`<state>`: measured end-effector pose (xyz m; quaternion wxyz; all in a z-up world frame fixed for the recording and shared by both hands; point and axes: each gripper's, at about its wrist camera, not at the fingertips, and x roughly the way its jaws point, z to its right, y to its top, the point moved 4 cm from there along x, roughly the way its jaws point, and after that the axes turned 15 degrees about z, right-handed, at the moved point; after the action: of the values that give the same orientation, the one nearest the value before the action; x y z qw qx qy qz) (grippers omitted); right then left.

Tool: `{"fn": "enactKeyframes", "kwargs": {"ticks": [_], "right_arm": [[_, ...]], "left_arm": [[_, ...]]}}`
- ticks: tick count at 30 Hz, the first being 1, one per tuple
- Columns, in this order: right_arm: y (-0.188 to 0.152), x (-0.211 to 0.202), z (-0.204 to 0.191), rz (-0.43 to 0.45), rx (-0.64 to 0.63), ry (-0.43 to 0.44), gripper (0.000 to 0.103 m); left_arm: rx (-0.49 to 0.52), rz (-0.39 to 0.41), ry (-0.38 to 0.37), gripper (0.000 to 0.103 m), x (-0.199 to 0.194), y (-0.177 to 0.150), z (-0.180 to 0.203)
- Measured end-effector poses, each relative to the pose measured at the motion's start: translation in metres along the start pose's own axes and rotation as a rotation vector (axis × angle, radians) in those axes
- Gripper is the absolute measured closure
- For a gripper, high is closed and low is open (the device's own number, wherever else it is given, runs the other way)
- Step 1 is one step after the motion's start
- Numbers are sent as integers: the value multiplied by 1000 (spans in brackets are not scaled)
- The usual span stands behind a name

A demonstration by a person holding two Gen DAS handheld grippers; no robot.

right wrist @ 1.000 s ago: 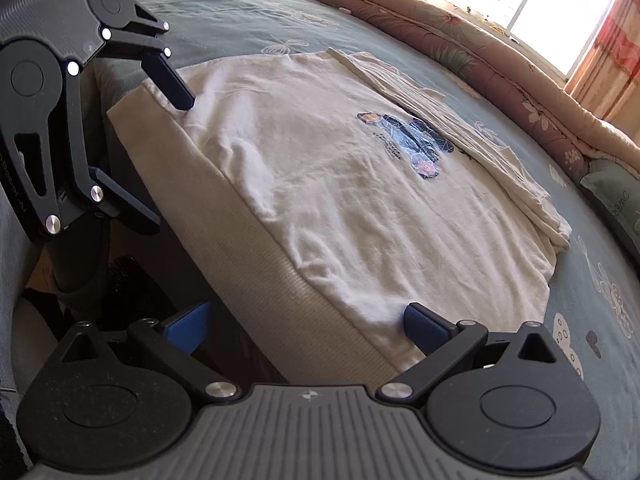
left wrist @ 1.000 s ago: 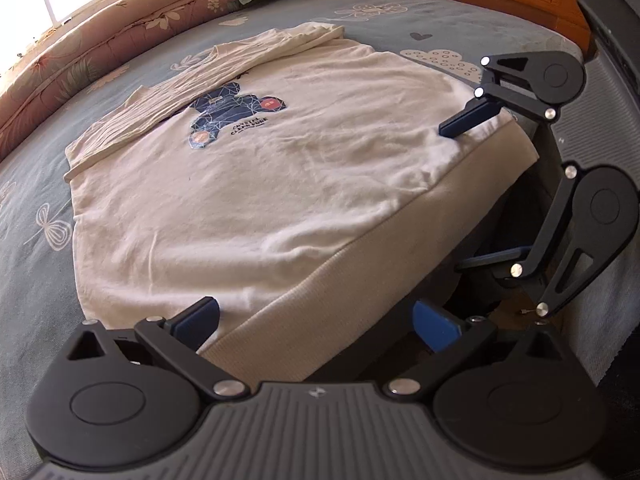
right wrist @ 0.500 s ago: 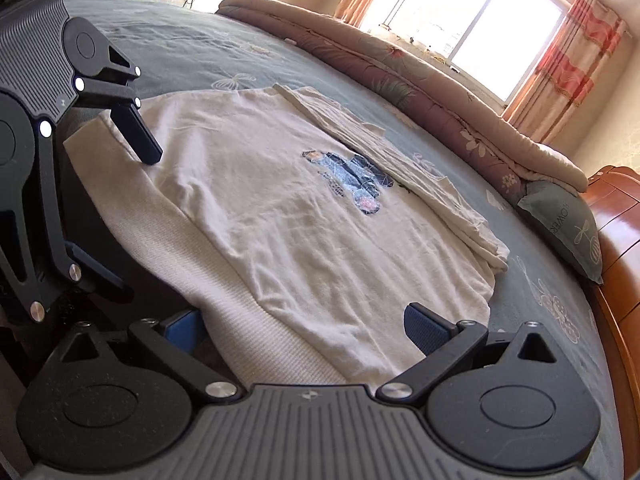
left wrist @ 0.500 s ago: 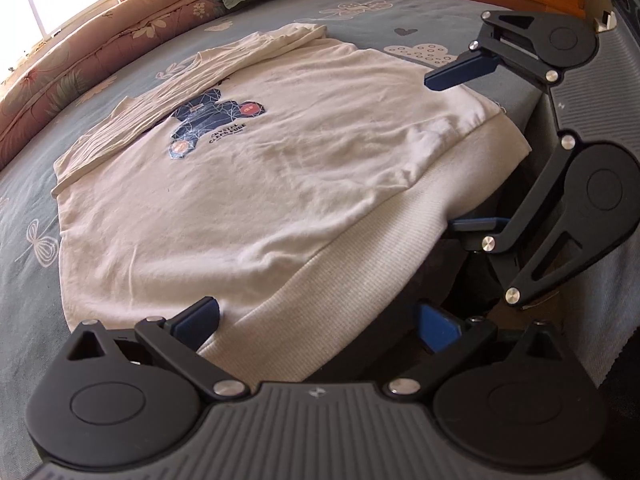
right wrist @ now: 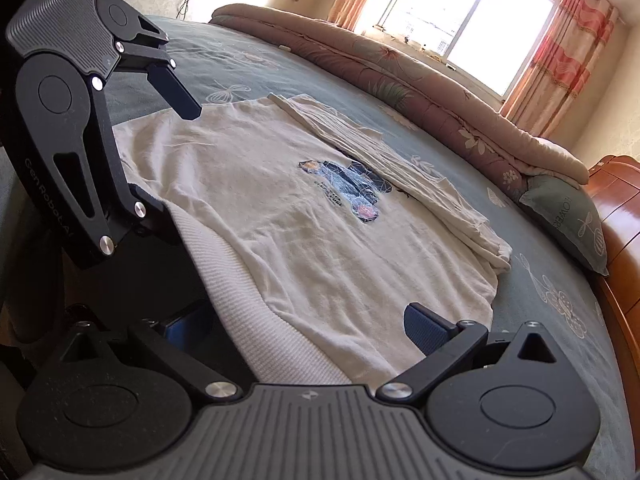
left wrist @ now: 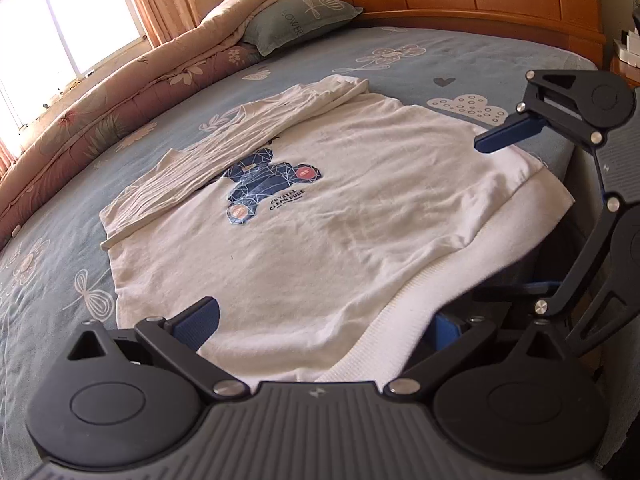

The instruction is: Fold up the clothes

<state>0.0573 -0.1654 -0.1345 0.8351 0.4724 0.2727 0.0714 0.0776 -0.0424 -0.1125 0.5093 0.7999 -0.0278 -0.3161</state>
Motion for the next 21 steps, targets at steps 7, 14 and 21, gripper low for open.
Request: {"fn": "enactKeyframes", "kwargs": {"ticks": [7, 14, 21], "right_arm": [[2, 11, 3, 21, -55, -113, 0], [9, 7, 11, 60, -66, -152, 0], [-10, 9, 17, 6, -95, -155, 0]], "left_arm": [[40, -11, -29, 1, 1, -8, 8], [256, 36, 44, 1, 8, -14, 22], [391, 27, 95, 1, -1, -24, 10]]}}
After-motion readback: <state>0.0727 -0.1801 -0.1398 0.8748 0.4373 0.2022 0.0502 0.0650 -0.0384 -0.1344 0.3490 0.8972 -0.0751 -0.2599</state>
